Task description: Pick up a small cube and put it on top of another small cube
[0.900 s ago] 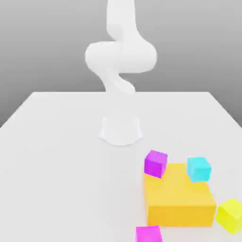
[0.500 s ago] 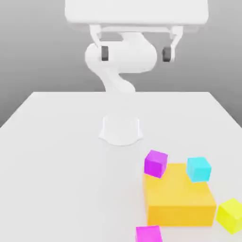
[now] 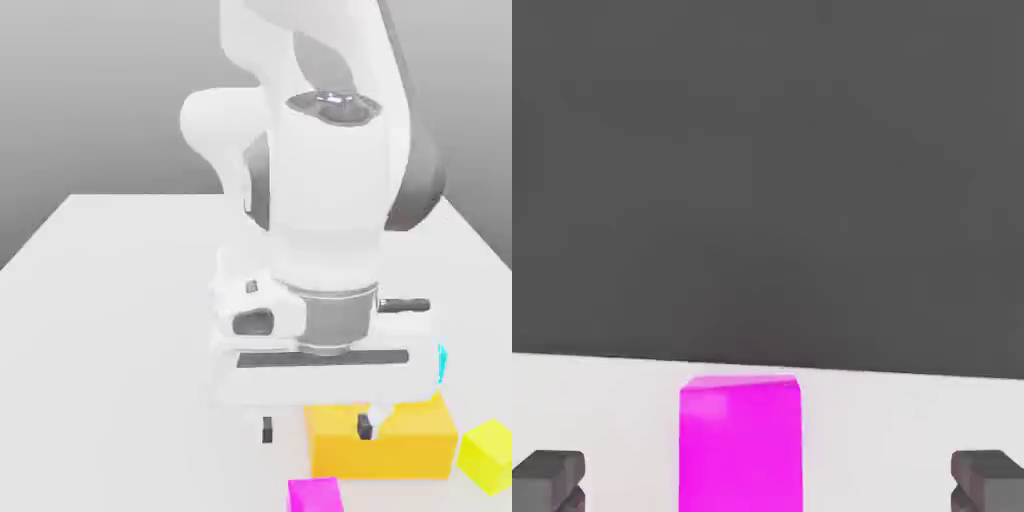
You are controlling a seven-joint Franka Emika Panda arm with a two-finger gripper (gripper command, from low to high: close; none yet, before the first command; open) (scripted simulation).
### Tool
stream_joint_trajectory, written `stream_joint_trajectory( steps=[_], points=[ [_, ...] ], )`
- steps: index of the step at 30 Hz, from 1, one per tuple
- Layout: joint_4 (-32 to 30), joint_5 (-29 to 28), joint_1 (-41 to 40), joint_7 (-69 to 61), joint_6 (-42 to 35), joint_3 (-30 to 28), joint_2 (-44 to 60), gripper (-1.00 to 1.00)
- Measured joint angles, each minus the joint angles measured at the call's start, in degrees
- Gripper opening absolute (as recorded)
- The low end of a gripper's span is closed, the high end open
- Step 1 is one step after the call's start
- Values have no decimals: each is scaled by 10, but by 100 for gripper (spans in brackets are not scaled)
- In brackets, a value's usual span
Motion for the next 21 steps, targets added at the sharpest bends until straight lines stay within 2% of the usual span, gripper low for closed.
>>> stream_joint_trajectory(
  steps=[5, 6, 13, 17, 21],
  points=[
    [14, -11, 10, 9, 69, -9, 104, 0],
    [17, -12, 12, 10, 81, -11, 118, -100],
    [17, -13, 11, 11, 81, -11, 118, -100],
    [3, -2, 5, 2, 24, -2, 48, -100],
    [-41, 3, 6, -17, -13, 11, -34, -100]
  ],
)
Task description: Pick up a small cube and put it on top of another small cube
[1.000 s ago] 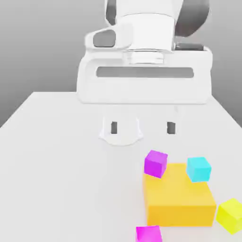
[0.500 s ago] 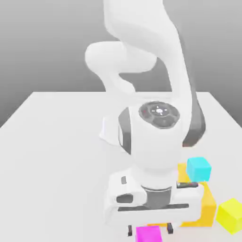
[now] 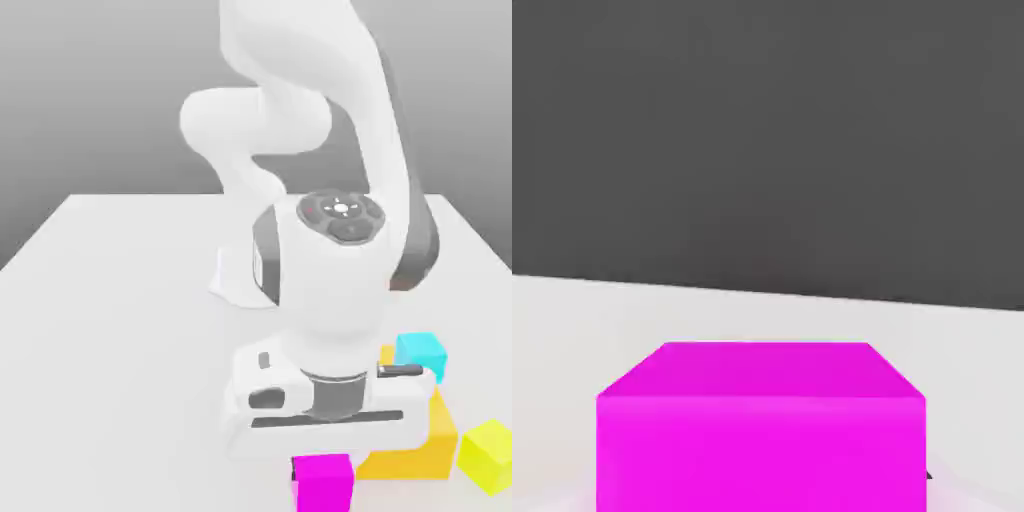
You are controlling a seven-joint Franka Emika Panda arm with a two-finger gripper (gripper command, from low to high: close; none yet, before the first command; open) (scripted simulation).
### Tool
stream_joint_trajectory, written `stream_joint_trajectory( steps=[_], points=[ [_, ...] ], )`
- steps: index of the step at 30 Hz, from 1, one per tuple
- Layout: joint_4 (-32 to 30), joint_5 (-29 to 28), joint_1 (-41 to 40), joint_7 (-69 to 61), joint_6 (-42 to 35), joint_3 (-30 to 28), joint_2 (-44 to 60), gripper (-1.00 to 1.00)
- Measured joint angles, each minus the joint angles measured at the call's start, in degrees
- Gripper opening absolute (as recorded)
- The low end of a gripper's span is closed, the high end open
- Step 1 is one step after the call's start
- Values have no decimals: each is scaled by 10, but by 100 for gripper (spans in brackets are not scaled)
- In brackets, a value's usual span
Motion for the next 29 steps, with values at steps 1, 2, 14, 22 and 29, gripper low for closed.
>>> stream_joint_trajectory(
  steps=[1, 2, 14, 22, 29],
  points=[
    [-13, 2, 1, -6, -8, 3, -21, -100],
    [-26, 4, 2, -13, -15, 7, -41, -100],
    [-184, 55, 52, -110, -106, 16, -291, -100],
    [-276, 81, 85, -159, -112, 16, -390, -100],
    [-299, 81, 82, -159, -22, 23, -322, 100]
  ],
)
